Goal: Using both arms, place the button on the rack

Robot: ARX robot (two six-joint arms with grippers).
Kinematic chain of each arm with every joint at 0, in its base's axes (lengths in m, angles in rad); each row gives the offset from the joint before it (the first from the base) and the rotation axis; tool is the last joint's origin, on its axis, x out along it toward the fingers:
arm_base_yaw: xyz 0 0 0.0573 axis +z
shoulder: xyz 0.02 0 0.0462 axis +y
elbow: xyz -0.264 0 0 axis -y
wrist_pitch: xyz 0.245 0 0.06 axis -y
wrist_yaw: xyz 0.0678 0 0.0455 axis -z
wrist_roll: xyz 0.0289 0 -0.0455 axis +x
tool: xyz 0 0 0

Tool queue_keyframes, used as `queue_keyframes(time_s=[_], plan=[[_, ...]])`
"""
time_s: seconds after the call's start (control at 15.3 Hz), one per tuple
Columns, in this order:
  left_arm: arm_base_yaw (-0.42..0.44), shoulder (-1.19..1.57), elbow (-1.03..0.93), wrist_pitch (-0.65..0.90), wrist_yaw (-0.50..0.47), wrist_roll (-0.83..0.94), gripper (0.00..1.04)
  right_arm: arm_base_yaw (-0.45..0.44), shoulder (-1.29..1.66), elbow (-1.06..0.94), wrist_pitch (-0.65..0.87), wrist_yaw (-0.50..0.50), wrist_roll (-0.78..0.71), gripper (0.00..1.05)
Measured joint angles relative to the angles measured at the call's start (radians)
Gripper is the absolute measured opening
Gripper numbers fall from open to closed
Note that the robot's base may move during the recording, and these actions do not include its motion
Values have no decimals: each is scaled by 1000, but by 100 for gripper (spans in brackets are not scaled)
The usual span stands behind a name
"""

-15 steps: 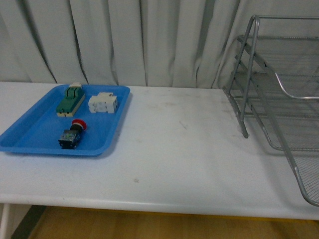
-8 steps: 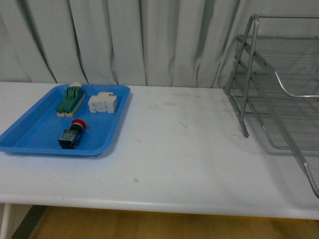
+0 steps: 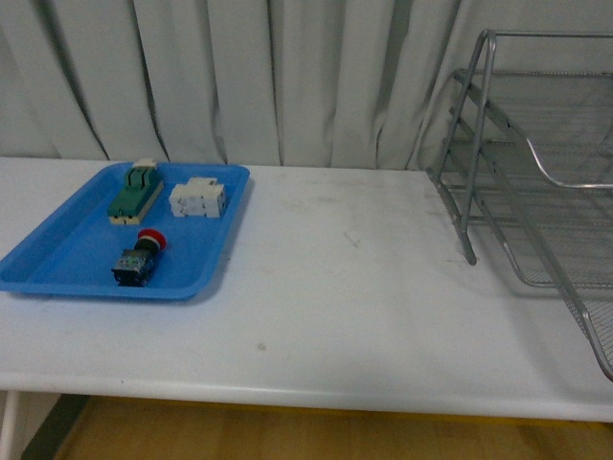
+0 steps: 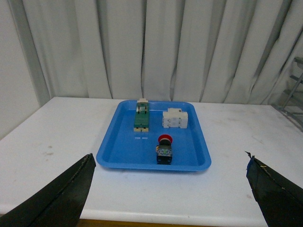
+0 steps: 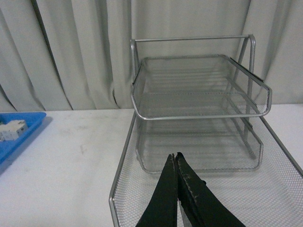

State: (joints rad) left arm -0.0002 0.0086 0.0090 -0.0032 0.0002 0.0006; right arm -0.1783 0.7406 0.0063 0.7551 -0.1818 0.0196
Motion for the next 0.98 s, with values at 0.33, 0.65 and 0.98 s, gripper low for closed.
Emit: queue_keyframes(time_s=[0.33,0.65,0.98], plan=[[0,0,0,0,0,0,98,174,-330,3,-348,165,-14,2],[0,0,0,0,0,0,98,178,-470,3,-480,181,-14,2],[0,0,0,0,0,0,98,178,-562,3,-575,181,-14,2]])
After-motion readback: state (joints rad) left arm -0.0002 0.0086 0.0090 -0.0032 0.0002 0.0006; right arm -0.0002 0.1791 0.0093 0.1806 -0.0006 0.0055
